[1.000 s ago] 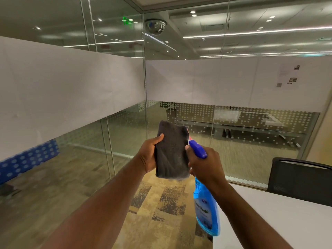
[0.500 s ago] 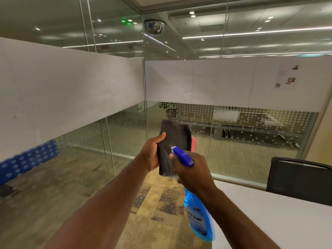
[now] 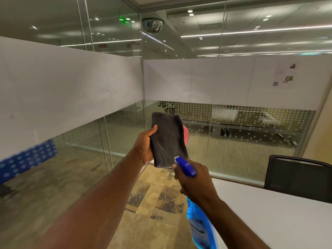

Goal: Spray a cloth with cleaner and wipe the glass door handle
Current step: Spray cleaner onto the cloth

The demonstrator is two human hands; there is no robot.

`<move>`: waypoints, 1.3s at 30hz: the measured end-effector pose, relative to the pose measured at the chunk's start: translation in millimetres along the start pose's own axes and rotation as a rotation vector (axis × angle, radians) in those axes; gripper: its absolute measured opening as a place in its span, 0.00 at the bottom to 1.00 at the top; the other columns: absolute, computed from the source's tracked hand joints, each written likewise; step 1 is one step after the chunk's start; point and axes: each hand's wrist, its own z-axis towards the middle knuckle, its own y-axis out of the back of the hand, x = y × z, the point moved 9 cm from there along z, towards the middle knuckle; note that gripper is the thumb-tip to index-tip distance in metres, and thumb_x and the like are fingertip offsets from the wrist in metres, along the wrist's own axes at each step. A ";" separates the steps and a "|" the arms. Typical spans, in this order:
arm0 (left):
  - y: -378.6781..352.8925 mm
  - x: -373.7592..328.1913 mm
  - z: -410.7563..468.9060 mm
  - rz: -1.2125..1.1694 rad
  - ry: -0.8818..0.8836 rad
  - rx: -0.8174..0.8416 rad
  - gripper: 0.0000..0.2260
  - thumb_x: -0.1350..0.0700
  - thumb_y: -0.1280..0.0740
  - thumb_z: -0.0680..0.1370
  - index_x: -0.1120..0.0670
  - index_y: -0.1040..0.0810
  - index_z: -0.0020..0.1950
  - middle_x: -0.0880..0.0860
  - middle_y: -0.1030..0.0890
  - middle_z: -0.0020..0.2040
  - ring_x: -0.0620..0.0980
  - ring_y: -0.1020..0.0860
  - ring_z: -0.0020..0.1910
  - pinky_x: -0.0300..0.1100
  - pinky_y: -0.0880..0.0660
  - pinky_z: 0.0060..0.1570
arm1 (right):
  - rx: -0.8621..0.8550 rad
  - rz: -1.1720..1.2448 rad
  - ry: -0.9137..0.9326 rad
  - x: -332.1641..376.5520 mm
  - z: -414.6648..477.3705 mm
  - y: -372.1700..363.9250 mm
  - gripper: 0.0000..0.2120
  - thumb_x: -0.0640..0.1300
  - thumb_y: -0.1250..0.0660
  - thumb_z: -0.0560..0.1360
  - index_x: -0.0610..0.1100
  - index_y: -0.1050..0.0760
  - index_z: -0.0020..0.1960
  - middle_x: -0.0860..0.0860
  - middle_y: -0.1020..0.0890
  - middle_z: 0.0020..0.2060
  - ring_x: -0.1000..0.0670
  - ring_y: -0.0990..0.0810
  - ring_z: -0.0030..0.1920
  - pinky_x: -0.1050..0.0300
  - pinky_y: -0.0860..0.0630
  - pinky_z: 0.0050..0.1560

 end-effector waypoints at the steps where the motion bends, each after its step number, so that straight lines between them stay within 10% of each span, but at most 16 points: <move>1: -0.1 -0.4 0.0 0.000 -0.001 0.002 0.21 0.46 0.35 0.83 0.59 0.24 0.69 0.62 0.18 0.64 0.64 0.20 0.61 0.59 0.21 0.53 | -0.006 0.002 -0.003 -1.4 -0.1 2.2 0.13 0.53 0.32 0.80 0.45 0.22 0.43 0.40 0.15 0.38 0.36 0.16 0.37 0.36 0.17 0.43; 39: -37.1 79.5 9.4 0.088 0.180 0.095 0.23 0.45 0.33 0.81 0.61 0.22 0.68 0.62 0.16 0.61 0.61 0.15 0.57 0.57 0.19 0.53 | -0.170 0.036 0.004 -25.8 0.8 55.2 0.10 0.50 0.30 0.80 0.49 0.24 0.42 0.45 0.19 0.33 0.40 0.17 0.35 0.38 0.17 0.42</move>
